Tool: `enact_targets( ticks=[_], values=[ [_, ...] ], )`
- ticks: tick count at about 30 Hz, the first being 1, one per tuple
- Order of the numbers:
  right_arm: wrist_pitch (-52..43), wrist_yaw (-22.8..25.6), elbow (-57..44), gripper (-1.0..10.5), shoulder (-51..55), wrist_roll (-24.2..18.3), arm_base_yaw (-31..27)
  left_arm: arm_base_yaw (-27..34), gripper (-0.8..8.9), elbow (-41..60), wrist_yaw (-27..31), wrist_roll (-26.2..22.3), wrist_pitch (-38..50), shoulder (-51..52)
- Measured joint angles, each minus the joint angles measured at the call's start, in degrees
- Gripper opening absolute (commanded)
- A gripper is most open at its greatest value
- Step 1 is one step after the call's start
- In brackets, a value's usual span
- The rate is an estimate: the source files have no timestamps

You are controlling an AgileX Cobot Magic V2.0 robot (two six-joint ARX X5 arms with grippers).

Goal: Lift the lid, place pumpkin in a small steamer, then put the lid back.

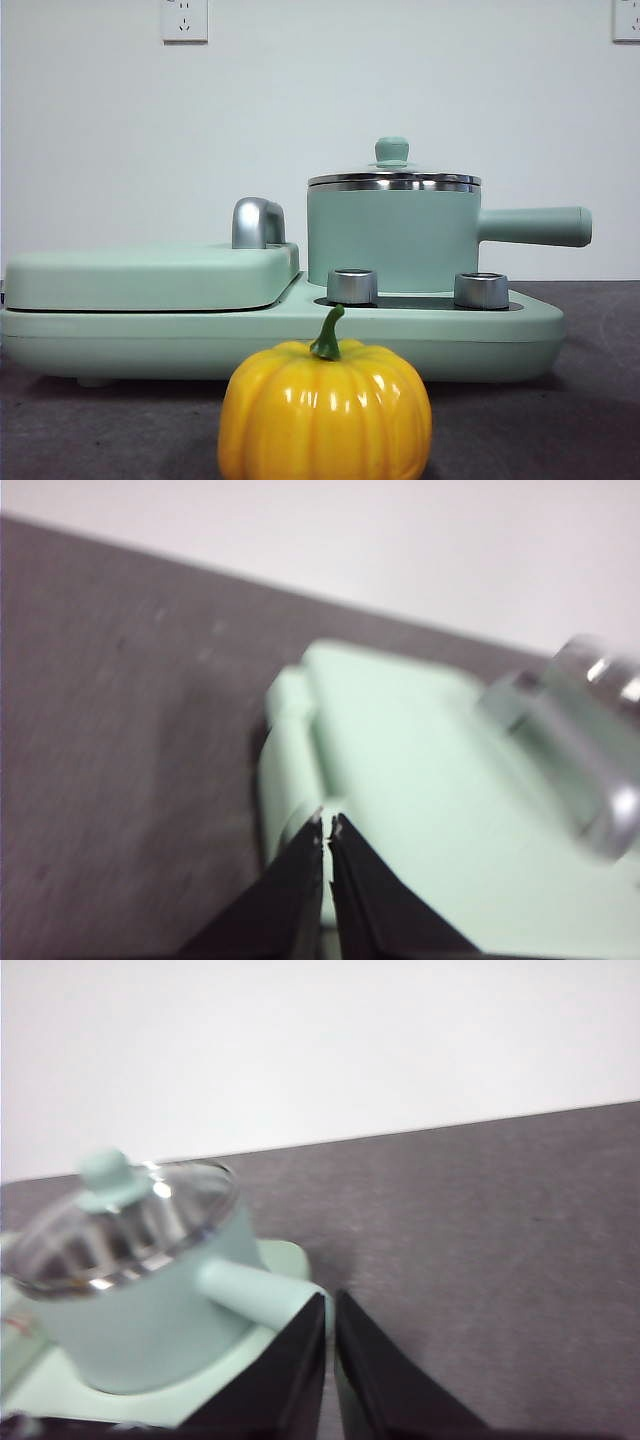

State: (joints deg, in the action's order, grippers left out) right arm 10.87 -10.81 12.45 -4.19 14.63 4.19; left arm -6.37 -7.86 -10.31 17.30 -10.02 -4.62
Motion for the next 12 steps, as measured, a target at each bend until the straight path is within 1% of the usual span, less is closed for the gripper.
enact_targets(
  ticks=[3,6,12],
  values=[
    [4.5,-1.1,5.4,0.1,-3.7,0.9,0.9,-1.2,0.14,-4.0,-0.3,0.8,0.0,-3.0],
    [8.6,-3.3,11.0,0.1,-7.6,0.9,1.5,-2.3,0.14,-8.1,-2.6,1.2,-1.0,-7.2],
    [15.6,-10.1,23.3,0.1,-15.9,0.0,2.2,-4.3,0.14,-18.9,-8.1,0.7,-6.1,-17.5]
  ],
)
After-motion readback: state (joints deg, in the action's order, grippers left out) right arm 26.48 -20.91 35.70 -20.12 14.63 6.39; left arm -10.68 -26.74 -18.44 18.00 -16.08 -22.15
